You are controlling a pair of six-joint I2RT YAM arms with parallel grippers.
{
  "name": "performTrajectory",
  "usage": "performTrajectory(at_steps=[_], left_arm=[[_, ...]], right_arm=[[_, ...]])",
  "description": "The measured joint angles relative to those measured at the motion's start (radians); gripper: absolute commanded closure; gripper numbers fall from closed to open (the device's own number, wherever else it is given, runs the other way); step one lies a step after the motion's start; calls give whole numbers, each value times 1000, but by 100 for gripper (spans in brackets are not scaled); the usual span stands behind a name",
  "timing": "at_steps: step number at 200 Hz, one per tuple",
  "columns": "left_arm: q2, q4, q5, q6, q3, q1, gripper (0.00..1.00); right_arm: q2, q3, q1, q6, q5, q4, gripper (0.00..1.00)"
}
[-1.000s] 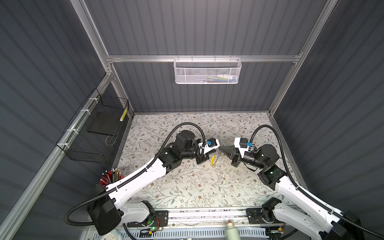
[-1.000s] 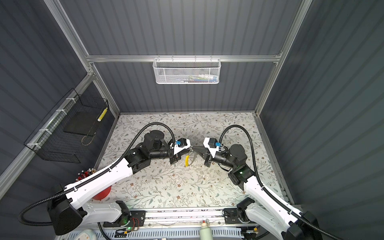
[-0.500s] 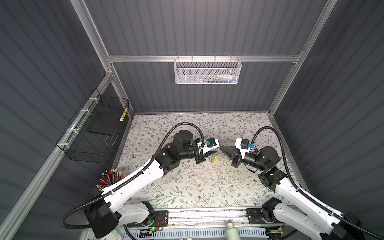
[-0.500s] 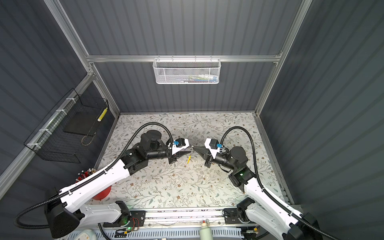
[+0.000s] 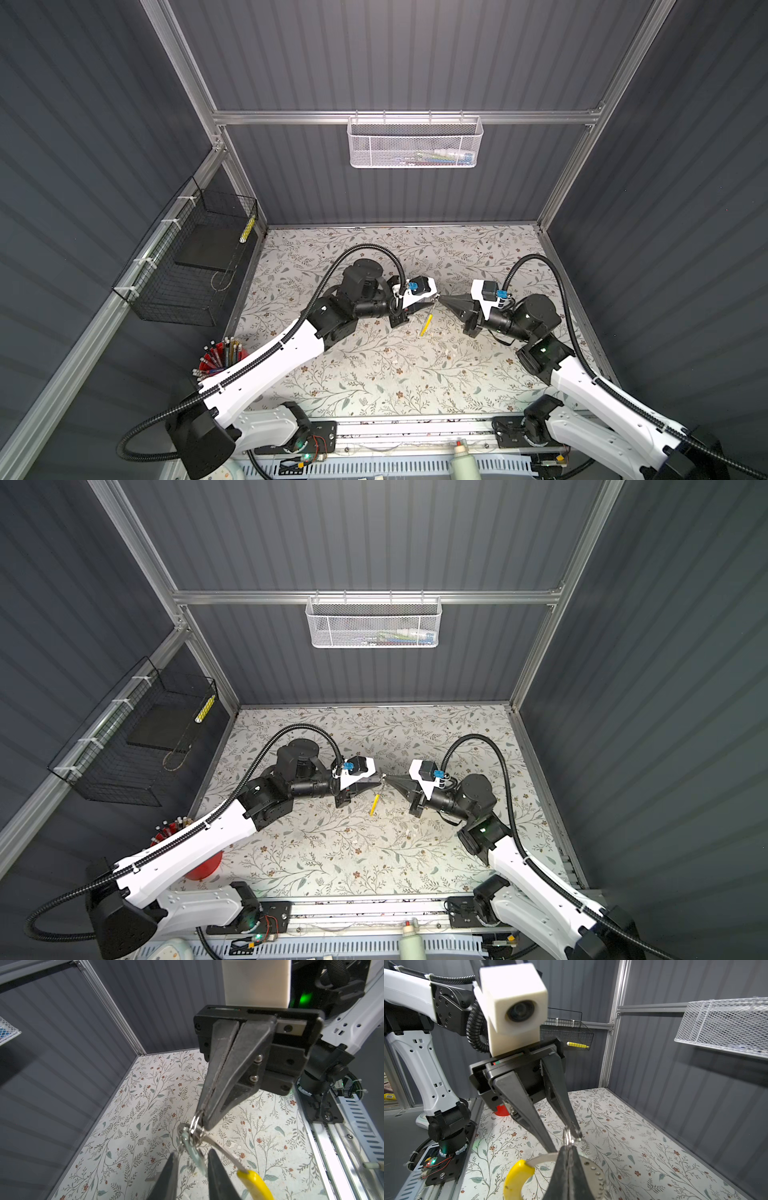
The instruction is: Put the keys on the keyring
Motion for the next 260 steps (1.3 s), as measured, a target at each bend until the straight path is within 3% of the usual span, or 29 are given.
performTrajectory(at_steps=[51,137,155,180,202,260], left_arm=[[8,7,38,-4,17,0,77],[11,-1,69,-3,24,1,100],[20,-13,72,-2,35,3,100],[43,-57,74,13,72,5,100],[70,-116,71,40,120,5,100],[173,-370,62,139,344,4,100]], right_arm=[[0,0,0,-1,-11,-1,100],[3,0,-3,-7,-11,0,100],[5,0,-4,-9,-6,-1,100],[1,0,-3,-27,6,-17,80],[-34,6,-2,-80,30,-102,74],[-134,125,-3,-296,84,-410,77]])
